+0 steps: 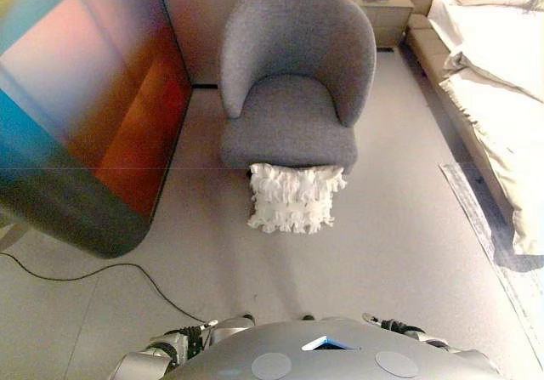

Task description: Pick up the cushion and take it to the sofa

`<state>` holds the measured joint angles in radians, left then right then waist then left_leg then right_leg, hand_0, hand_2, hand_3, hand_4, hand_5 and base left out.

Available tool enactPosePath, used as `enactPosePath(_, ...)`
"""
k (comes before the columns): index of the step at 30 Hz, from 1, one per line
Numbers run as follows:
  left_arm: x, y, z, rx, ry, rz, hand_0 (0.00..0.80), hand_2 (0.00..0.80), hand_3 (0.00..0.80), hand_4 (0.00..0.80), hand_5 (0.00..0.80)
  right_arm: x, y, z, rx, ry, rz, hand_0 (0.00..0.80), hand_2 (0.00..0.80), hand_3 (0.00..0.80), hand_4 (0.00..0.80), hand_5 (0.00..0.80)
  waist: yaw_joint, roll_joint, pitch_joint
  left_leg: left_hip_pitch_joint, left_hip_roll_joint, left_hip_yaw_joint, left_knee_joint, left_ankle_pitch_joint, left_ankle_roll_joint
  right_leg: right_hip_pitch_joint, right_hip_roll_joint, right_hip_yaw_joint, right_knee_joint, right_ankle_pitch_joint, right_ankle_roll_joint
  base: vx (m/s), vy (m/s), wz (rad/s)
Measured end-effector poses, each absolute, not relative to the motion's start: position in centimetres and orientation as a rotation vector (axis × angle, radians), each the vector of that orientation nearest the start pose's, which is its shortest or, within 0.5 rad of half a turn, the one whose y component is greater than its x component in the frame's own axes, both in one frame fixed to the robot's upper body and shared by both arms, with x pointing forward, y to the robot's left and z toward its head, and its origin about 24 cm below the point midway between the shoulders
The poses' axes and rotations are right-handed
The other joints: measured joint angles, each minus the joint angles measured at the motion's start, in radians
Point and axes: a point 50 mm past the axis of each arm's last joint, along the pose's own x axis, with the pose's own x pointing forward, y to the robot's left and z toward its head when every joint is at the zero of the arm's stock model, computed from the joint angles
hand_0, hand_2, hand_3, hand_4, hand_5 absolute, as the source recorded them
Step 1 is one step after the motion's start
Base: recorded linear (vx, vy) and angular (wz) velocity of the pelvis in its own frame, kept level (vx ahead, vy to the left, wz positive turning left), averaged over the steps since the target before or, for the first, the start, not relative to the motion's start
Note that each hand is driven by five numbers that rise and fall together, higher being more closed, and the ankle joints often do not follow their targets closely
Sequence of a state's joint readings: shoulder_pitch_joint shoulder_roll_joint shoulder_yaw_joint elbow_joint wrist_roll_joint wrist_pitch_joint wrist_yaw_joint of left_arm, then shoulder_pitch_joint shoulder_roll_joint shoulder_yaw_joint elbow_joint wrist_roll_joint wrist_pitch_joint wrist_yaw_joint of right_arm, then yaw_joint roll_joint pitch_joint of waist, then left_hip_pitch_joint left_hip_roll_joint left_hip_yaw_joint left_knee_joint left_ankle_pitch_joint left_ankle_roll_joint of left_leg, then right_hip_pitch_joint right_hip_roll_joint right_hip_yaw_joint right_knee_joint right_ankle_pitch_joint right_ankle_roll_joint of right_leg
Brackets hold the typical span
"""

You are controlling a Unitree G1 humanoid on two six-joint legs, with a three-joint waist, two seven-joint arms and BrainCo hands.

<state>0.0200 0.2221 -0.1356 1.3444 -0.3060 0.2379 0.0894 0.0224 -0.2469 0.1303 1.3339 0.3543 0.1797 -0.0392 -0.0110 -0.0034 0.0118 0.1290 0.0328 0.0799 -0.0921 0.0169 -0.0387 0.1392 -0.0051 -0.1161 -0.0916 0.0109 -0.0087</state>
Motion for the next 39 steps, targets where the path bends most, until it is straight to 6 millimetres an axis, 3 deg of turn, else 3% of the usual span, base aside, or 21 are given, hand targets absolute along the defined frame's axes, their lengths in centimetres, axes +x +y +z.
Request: enactPosePath(39,2.95,23.32,-17.15,0.068,1.596,0.316,0.000,0.000,0.000,0.000,0.000,3.79,-24.09,-16.96,-0.009,1.508,-0.324,0.000,0.000,0.000,0.000,0.000,0.000,0.004,0.011,0.001,0.001,0.001,0.005,0.000,0.000,0.001,0.002,0.005,-0.001,-0.001,0.001,0.000,-0.015,0.00)
